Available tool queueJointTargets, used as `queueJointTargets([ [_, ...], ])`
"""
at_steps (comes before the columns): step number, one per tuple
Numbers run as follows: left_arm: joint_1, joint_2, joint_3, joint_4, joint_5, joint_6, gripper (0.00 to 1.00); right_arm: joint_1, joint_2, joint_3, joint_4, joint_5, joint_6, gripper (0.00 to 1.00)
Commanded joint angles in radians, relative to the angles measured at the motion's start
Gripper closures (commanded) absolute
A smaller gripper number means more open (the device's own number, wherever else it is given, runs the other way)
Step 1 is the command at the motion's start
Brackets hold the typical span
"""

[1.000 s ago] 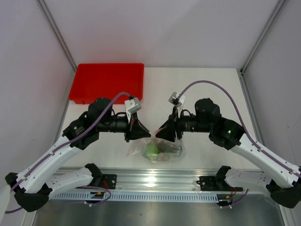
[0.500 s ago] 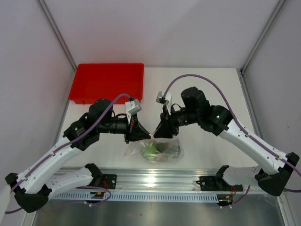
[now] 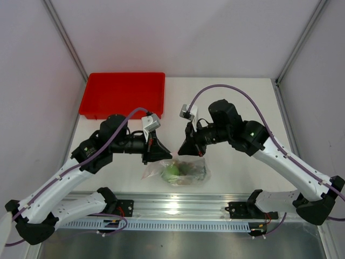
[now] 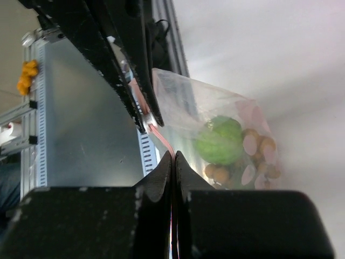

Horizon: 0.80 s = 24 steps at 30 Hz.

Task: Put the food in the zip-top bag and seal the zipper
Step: Zip the zipper food storage bag at the center of the board.

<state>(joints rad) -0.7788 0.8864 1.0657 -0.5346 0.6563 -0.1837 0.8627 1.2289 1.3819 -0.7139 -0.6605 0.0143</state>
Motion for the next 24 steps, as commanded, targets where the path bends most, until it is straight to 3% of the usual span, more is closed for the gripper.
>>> queueJointTargets([
  [1, -0.002, -0.012, -0.001, 0.019, -0.003, -0.014, 0.99, -0.011, -0.068, -0.017, 0.066, 0.214, 0.056, 1.00],
  [13, -0.002, -0.017, -0.007, -0.019, -0.053, -0.008, 0.99, -0.192, -0.238, -0.178, 0.120, 0.499, 0.220, 1.00],
  [24, -0.002, -0.024, -0.019, -0.050, -0.104, 0.004, 0.99, -0.326, -0.318, -0.250, 0.079, 0.519, 0.279, 1.00],
])
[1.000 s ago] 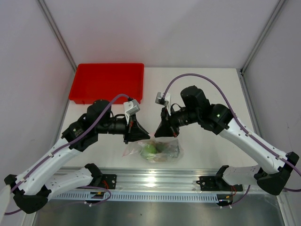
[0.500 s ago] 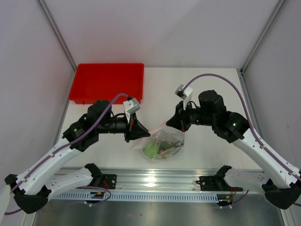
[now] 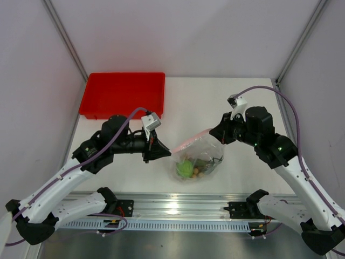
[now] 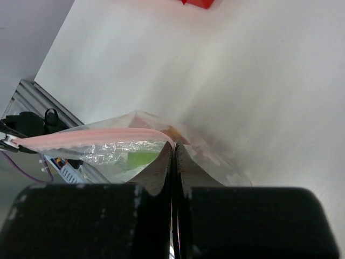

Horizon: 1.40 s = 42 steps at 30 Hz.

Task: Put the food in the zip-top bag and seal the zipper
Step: Zip the zipper food storage bag at the center of the board, then place the zipper food storage bag at the center of the board.

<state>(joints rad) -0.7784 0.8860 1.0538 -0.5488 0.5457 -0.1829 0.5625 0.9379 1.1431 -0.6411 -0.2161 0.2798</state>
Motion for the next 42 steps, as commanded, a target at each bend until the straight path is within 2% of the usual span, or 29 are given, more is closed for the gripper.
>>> queueJointTargets([
  [1, -0.002, -0.022, -0.008, -0.036, 0.005, 0.003, 0.99, -0.029, -0.031, -0.014, 0.003, 0.075, 0.016, 1.00],
  [6, -0.002, -0.018, -0.008, -0.033, -0.013, 0.000, 0.99, -0.030, -0.051, -0.042, 0.003, 0.080, 0.028, 1.00],
  [8, -0.002, -0.018, -0.009, -0.036, -0.032, 0.002, 0.90, -0.030, -0.059, -0.052, 0.004, 0.081, 0.038, 1.00],
  [9, -0.002, -0.019, -0.009, -0.036, -0.041, 0.006, 0.81, -0.030, -0.068, -0.059, 0.008, 0.080, 0.044, 1.00],
  [10, -0.002, -0.024, -0.011, -0.036, -0.053, 0.007, 0.57, -0.030, -0.070, -0.066, 0.018, 0.069, 0.048, 1.00],
  [12, -0.002, -0.042, -0.023, -0.023, -0.111, -0.001, 0.39, -0.029, -0.071, -0.071, 0.027, 0.060, 0.059, 1.00],
  [13, -0.002, -0.050, -0.025, -0.019, -0.130, -0.003, 0.23, -0.030, -0.070, -0.072, 0.032, 0.055, 0.062, 1.00],
  [14, -0.002, -0.065, -0.031, -0.017, -0.150, -0.003, 0.16, -0.030, -0.070, -0.074, 0.041, 0.044, 0.067, 1.00],
  [15, -0.002, -0.073, -0.029, -0.014, -0.202, -0.004, 0.04, -0.029, -0.067, -0.074, 0.044, 0.044, 0.068, 1.00],
  [16, -0.002, -0.082, -0.031, -0.022, -0.235, -0.004, 0.01, -0.029, -0.064, -0.072, 0.044, 0.044, 0.071, 1.00],
  [18, -0.001, -0.116, -0.038, -0.028, -0.332, -0.006, 0.00, -0.029, -0.056, -0.071, 0.046, 0.052, 0.079, 1.00],
  [22, -0.001, -0.180, -0.064, -0.037, -0.436, -0.012, 0.01, -0.030, -0.033, -0.063, 0.050, 0.083, 0.094, 1.00],
  [27, -0.001, -0.262, -0.107, -0.027, -0.518, -0.038, 0.00, -0.032, 0.016, -0.037, 0.058, 0.158, 0.111, 1.00],
  [34, -0.001, -0.325, -0.170, -0.019, -0.506, -0.070, 0.00, -0.124, 0.137, 0.010, 0.093, 0.196, 0.153, 1.00],
  [42, -0.001, -0.410, -0.235, -0.019, -0.460, -0.108, 0.01, -0.317, 0.338, 0.052, 0.188, 0.181, 0.167, 1.00],
])
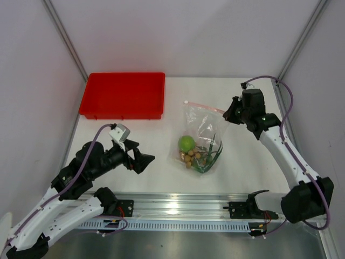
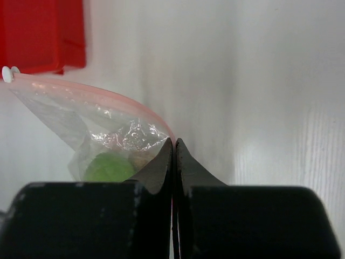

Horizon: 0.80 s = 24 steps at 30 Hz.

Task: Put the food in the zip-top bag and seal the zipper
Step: Place the zipper food storage bag at the center of the board.

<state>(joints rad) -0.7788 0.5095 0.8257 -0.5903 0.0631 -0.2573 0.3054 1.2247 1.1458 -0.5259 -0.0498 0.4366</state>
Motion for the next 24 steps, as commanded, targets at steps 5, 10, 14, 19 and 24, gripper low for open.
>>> queueJointTargets([
  [5, 0.000, -0.074, -0.013, 0.007, 0.043, -0.046, 0.00, -0.143, 0.219, 0.068, 0.130, 0.013, -0.021, 1.00],
  [10, 0.000, -0.109, -0.036, 0.001, 0.055, -0.057, 0.01, -0.213, 0.334, 0.066, 0.170, 0.039, -0.038, 1.00],
  [14, 0.000, -0.137, -0.059, 0.003, 0.064, -0.063, 0.01, -0.226, 0.407, 0.040, 0.219, 0.088, -0.051, 1.00],
  [19, 0.000, -0.163, -0.062, -0.006, 0.069, -0.063, 0.01, -0.230, 0.476, 0.029, 0.270, 0.100, -0.045, 1.00],
  [24, 0.000, -0.192, -0.063, -0.020, 0.089, -0.077, 0.00, -0.230, 0.622, 0.120, 0.265, 0.094, -0.056, 1.00],
])
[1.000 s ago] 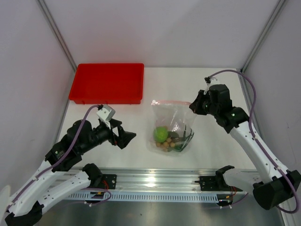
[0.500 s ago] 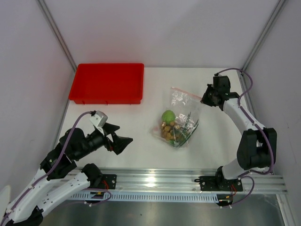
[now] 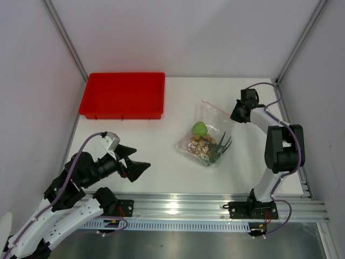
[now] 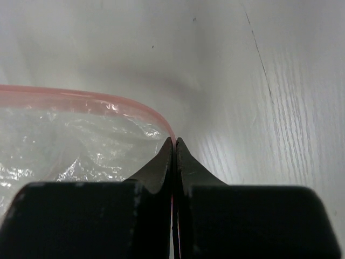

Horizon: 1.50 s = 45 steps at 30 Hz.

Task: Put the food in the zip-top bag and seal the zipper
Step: Place the zipper food storage bag at the center of the board, then reset both arms

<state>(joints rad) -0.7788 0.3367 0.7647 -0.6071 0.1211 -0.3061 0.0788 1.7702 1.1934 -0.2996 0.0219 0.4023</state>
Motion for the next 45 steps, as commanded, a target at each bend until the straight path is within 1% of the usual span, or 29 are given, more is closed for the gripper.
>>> queueJointTargets([
  [1, 0.000, -0.024, -0.002, -0.005, 0.034, -0.031, 0.01, -0.005, 0.101, 0.090, 0.031, 0.024, -0.023, 1.00],
  [4, 0.000, -0.048, -0.004, -0.022, 0.037, -0.044, 0.01, -0.002, 0.179, 0.164, -0.009, 0.035, -0.036, 1.00],
  [6, 0.000, -0.065, -0.007, -0.043, 0.012, -0.054, 0.00, -0.007, 0.205, 0.186, -0.018, 0.042, -0.037, 0.97],
  [8, 0.000, -0.071, -0.008, -0.068, -0.015, -0.068, 0.01, -0.005, 0.209, 0.192, -0.018, 0.046, -0.037, 0.96],
  [10, 0.000, -0.068, -0.004, -0.082, -0.055, -0.077, 0.01, -0.007, 0.198, 0.196, -0.029, 0.055, -0.031, 0.92],
  [13, 0.000, -0.041, 0.004, -0.105, -0.090, -0.091, 0.00, 0.004, 0.148, 0.204, -0.047, 0.078, -0.052, 0.70],
  [14, 0.000, -0.033, 0.005, -0.108, -0.101, -0.096, 0.01, 0.009, 0.124, 0.201, -0.052, 0.096, -0.060, 0.54],
  [15, 0.000, -0.024, 0.005, -0.109, -0.109, -0.102, 0.00, 0.015, 0.101, 0.192, -0.064, 0.113, -0.066, 0.48],
  [16, 0.000, -0.007, 0.002, -0.109, -0.116, -0.116, 0.01, 0.018, 0.048, 0.187, -0.073, 0.136, -0.072, 0.37],
  [17, 0.000, 0.002, 0.001, -0.108, -0.148, -0.125, 0.01, 0.019, 0.020, 0.181, -0.082, 0.145, -0.071, 0.05],
  [18, 0.000, 0.015, -0.010, -0.094, -0.156, -0.129, 0.01, 0.021, -0.012, 0.164, -0.094, 0.153, -0.066, 0.01],
  [19, 0.000, 0.025, -0.016, -0.085, -0.164, -0.139, 0.01, 0.024, -0.046, 0.150, -0.113, 0.168, -0.053, 0.01],
  [20, 0.000, 0.054, -0.019, -0.076, -0.166, -0.143, 0.01, 0.029, -0.127, 0.132, -0.116, 0.174, -0.048, 0.01],
  [22, 0.000, 0.085, -0.027, -0.034, -0.164, -0.153, 0.01, 0.042, -0.214, 0.068, -0.122, 0.182, -0.043, 0.01],
  [23, 0.001, 0.113, -0.039, -0.011, -0.167, -0.159, 0.01, 0.065, -0.301, 0.046, -0.137, 0.199, -0.042, 0.01],
  [24, 0.001, 0.123, -0.042, 0.010, -0.169, -0.169, 0.00, 0.075, -0.345, 0.026, -0.150, 0.204, -0.039, 0.00],
  [25, 0.001, 0.137, -0.048, 0.065, -0.169, -0.175, 0.01, 0.084, -0.385, -0.013, -0.163, 0.197, -0.033, 0.01],
  [28, 0.010, 0.199, -0.062, 0.145, -0.175, -0.230, 0.01, 0.131, -0.547, -0.087, -0.223, 0.187, 0.007, 0.01],
  [31, 0.023, 0.249, -0.114, 0.283, -0.169, -0.292, 0.00, 0.225, -0.719, -0.201, -0.269, 0.265, 0.076, 0.01],
  [32, 0.024, 0.252, -0.129, 0.372, -0.173, -0.310, 0.01, 0.248, -0.762, -0.263, -0.277, 0.276, 0.104, 0.01],
  [33, 0.024, 0.248, -0.196, 0.423, -0.181, -0.344, 0.00, 0.290, -0.805, -0.294, -0.295, 0.300, 0.165, 0.01],
  [34, 0.024, 0.240, -0.224, 0.479, -0.181, -0.356, 0.01, 0.311, -0.884, -0.348, -0.305, 0.312, 0.190, 0.01],
  [35, 0.024, 0.233, -0.251, 0.586, -0.182, -0.370, 0.00, 0.328, -0.928, -0.373, -0.315, 0.323, 0.216, 0.01],
  [36, 0.024, 0.225, -0.327, 0.642, -0.201, -0.404, 0.01, 0.366, -0.969, -0.399, -0.331, 0.332, 0.265, 0.01],
  [37, 0.024, 0.211, -0.350, 0.685, -0.208, -0.419, 0.00, 0.386, -1.055, -0.428, -0.332, 0.337, 0.289, 0.01],
  [40, 0.026, 0.177, -0.436, 0.771, -0.244, -0.465, 0.00, 0.470, -1.223, -0.550, -0.313, 0.334, 0.389, 0.01],
  [42, 0.026, 0.147, -0.491, 0.815, -0.250, -0.482, 0.00, 0.513, -1.304, -0.639, -0.299, 0.338, 0.421, 0.01],
  [43, 0.026, 0.101, -0.527, 0.828, -0.261, -0.490, 0.01, 0.548, -1.377, -0.667, -0.289, 0.345, 0.441, 0.00],
  [45, 0.026, 0.044, -0.588, 0.859, -0.264, -0.505, 0.01, 0.579, -1.443, -0.716, -0.282, 0.345, 0.464, 0.00],
])
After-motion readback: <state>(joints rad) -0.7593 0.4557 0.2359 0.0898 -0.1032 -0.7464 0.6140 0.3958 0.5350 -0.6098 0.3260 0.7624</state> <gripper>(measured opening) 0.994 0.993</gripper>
